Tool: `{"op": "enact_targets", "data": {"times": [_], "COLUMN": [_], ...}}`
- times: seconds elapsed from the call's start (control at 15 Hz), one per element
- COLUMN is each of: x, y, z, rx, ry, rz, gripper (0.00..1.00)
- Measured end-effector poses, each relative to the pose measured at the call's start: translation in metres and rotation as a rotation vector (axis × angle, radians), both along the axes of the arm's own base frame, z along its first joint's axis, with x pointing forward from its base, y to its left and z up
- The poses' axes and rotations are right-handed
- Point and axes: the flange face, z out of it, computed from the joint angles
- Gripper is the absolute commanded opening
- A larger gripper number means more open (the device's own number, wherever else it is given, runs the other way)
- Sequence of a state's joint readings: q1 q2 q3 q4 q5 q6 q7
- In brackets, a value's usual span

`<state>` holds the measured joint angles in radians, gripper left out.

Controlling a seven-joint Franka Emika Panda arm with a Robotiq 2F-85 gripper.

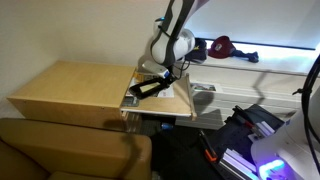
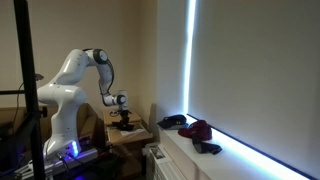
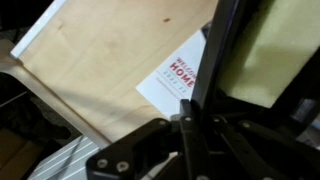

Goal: Put the black object on the drawer tray

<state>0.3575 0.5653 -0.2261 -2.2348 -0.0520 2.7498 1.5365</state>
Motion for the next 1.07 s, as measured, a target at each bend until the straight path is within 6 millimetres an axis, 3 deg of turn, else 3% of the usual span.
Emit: {"op": "enact_targets", "data": {"times": [0.2,0.4,0.47,0.53,0.67,0.8,1.07], "x": [-0.051,-0.084,-0.089,-0.09,-0.087,-0.083,-0.078], "y": [-0.026,-0.05,-0.056,-0.06,-0.063,-0.06,-0.034], "z": [-0.024,-0.037,-0.04,-0.041,-0.042,-0.043,-0.035], "rx": [-0.018,-0.037,-0.045,-0.05,-0.039,-0.022,0.054], "ry": [-0.009,-0.027,-0.046,-0.075,-0.137,-0.166,-0.136], "rz": [-0.089,-0.166,-0.187,-0.212,-0.282,-0.335,-0.271], "gripper": [0.02,0.02,0.31,0.32,0.44,0.6,0.88]}}
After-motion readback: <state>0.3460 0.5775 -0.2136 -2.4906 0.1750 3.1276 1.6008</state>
